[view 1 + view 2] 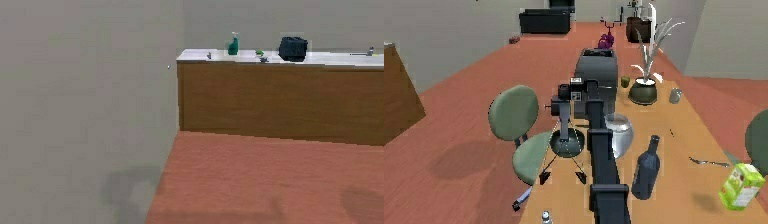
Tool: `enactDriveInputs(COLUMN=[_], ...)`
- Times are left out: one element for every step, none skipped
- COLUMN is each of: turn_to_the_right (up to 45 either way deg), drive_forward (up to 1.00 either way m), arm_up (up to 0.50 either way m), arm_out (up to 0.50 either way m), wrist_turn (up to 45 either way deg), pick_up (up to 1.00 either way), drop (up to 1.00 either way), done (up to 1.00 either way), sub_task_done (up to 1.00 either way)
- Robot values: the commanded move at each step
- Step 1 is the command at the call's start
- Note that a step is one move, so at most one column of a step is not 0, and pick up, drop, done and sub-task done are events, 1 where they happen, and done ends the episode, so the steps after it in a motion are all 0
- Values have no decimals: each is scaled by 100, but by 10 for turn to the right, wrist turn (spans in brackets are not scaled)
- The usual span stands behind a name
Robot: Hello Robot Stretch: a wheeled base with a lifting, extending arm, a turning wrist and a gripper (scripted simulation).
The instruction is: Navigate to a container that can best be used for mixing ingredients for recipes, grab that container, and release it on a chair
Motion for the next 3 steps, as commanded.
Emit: enactDriveInputs(turn_to_the_right=[0,0,0], drive_forward=[0,0,0], arm_up=[0,0,0], arm_out=[0,0,0], wrist_turn=[450,450,450], pick_up=[0,0,0], drop=[0,0,0], done=[0,0,0], sub_task_done=[0,0,0])
